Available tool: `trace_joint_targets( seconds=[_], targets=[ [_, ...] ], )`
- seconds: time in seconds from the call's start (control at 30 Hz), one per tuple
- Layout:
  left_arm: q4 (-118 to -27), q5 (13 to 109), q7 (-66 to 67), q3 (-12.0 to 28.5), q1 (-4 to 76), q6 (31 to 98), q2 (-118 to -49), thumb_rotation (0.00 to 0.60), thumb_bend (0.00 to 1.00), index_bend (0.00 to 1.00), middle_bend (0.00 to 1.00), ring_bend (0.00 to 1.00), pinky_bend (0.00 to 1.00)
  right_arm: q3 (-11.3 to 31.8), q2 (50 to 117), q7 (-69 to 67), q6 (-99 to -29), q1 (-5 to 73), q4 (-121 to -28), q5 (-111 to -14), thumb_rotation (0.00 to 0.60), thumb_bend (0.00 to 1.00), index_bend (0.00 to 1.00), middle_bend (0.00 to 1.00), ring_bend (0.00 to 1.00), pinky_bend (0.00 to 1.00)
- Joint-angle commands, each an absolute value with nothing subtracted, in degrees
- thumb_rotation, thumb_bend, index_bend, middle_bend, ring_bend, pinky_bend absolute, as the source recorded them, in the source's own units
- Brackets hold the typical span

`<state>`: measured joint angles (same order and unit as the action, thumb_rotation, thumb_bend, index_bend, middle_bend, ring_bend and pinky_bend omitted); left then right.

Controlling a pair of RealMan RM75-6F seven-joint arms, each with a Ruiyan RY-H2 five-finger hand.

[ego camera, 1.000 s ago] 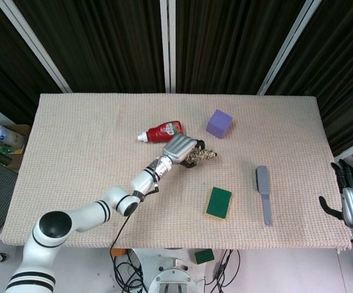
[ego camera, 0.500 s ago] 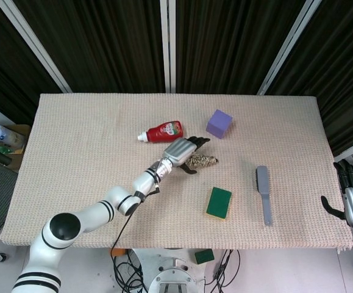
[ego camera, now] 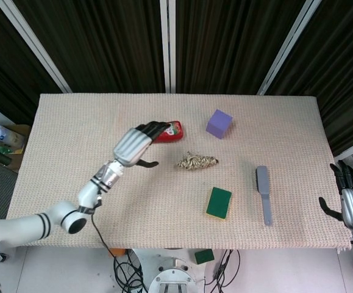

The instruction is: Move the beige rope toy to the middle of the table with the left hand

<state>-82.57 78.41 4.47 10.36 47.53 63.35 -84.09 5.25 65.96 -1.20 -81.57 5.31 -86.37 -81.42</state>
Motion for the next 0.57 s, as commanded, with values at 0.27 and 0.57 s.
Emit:
trace_joint_targets(
  seconds=[0.27, 0.57],
  targets=[
    [-82.14, 82.99, 7.5, -5.27, 16.62, 91.44, -74.85, 0.425, 0.03, 0.09, 0.09, 0.07, 0.27, 3.37, 72.15, -2.44, -84.48, 4.34, -78.56, -85.05, 0.583, 0.33, 0.0, 0.0, 0.0, 0.0],
    [-81.93, 81.58, 4.4, -5.16, 13.2, 88.84, -72.37, 0.261, 0.0, 0.08, 0.06, 0.05, 0.22, 2.71, 72.93, 0.5, -83.29, 4.43, -79.08, -84.92, 0.584, 0.34, 0.0, 0.0, 0.0, 0.0]
  ],
)
